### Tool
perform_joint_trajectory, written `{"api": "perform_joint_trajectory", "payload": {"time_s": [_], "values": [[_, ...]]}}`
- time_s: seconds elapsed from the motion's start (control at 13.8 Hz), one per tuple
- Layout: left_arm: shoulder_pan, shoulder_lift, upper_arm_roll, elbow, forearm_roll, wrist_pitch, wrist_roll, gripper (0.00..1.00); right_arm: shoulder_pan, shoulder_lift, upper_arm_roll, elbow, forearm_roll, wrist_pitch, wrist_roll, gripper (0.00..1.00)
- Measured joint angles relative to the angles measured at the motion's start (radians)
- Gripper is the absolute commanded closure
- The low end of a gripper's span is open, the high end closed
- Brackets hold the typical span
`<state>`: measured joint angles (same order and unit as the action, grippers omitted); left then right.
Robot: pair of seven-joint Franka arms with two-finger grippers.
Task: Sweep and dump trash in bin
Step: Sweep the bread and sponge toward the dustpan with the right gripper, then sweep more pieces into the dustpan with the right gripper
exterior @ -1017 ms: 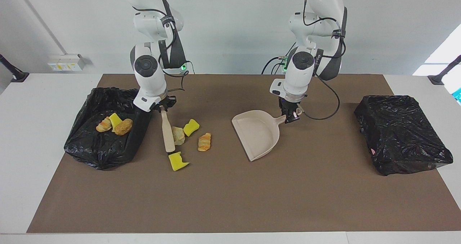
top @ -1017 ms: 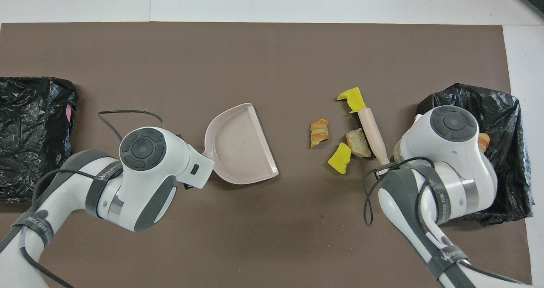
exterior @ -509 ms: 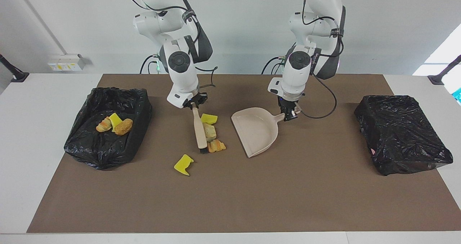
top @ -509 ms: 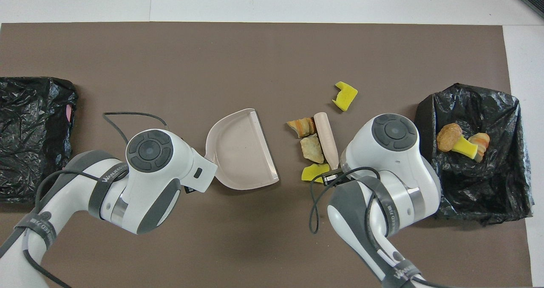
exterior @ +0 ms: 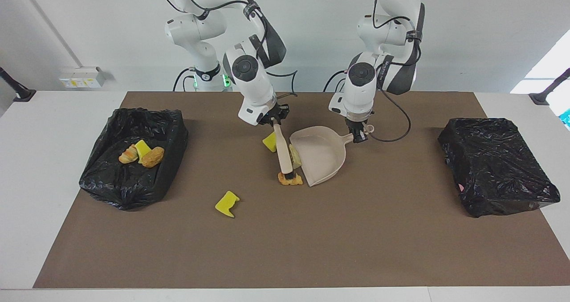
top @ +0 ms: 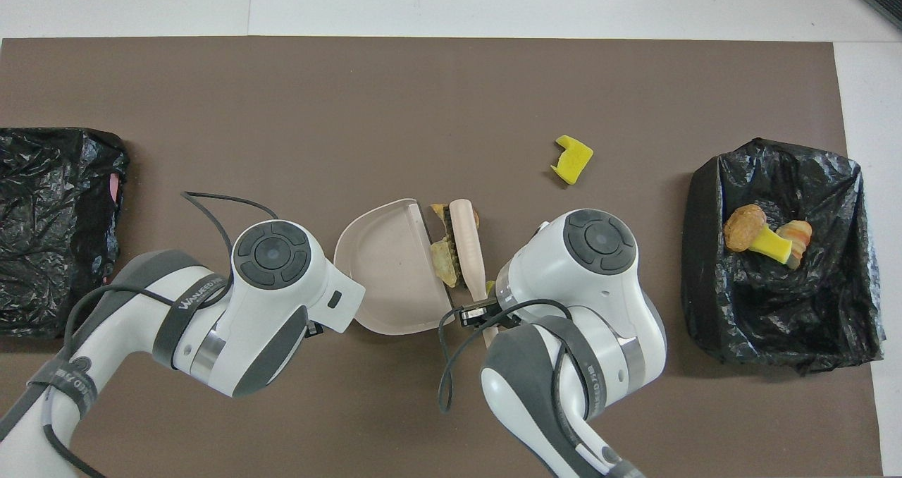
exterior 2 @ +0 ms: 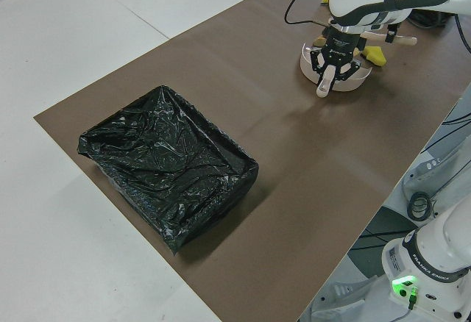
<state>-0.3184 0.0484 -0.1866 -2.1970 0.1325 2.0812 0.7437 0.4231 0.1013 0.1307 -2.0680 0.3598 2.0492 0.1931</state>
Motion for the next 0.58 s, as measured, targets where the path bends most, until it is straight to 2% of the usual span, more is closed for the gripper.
{"api": "perform_joint_trajectory", "payload": {"time_s": [0.22, 0.44, 0.58], "values": [[-0.001, 0.000, 0.000, 0.000, 0.000, 0.000, -0.009, 1.00, 0.030, 0.000, 0.000, 0.031, 0.050, -0.001, 0.040, 1.00], [-0.001, 0.000, 0.000, 0.000, 0.000, 0.000, -0.011, 1.00, 0.023, -0.014, -0.014, 0.079, 0.041, -0.119, 0.050, 1.00], [-0.001, 0.000, 0.000, -0.001, 0.000, 0.000, -0.017, 1.00, -0.009, -0.034, -0.022, 0.104, -0.034, -0.198, 0.050, 1.00]]}}
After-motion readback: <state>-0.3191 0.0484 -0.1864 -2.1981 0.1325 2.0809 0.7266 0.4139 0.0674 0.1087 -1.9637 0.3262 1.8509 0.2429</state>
